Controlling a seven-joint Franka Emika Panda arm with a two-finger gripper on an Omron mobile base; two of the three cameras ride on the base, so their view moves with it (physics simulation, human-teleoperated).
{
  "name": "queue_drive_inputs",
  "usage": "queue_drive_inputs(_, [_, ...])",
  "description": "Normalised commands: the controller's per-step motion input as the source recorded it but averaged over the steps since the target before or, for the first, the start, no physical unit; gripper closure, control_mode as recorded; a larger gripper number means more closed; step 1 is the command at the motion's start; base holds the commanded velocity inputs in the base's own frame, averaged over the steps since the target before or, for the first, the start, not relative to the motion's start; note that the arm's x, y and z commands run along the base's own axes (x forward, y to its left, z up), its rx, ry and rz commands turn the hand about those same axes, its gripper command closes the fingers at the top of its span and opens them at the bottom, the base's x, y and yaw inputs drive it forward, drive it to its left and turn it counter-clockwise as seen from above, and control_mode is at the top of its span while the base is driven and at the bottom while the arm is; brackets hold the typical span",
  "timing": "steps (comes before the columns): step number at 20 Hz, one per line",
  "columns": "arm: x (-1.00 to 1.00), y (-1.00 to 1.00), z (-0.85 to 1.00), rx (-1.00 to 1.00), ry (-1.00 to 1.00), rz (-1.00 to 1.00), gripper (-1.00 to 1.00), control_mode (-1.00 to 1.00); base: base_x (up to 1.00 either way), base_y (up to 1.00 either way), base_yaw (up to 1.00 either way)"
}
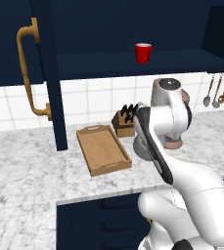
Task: Pick the kettle from the counter and place it on the tray. Then pick the mug from the cabinet and place it on the tray. Then close the cabinet doors.
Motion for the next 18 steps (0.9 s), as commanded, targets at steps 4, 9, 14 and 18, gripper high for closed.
queue_drive_inputs(4, [0.24, 0.71, 0.29, -0.05, -0.12, -0.03, 1.0, -1.0, 0.0, 0.0, 0.0])
queue_drive_inputs(9, [0.48, 0.66, 0.17, -0.04, 0.0, 0.0, 1.0, -1.0, 0.0, 0.0, 0.0])
queue_drive_inputs(14, [0.48, 0.56, 0.0, 0.0, 0.0, 0.05, 1.0, -1.0, 0.0, 0.0, 0.0])
queue_drive_inputs(18, [0.49, 0.52, -0.08, 0.0, -0.01, 0.05, 1.0, -1.0, 0.0, 0.0, 0.0])
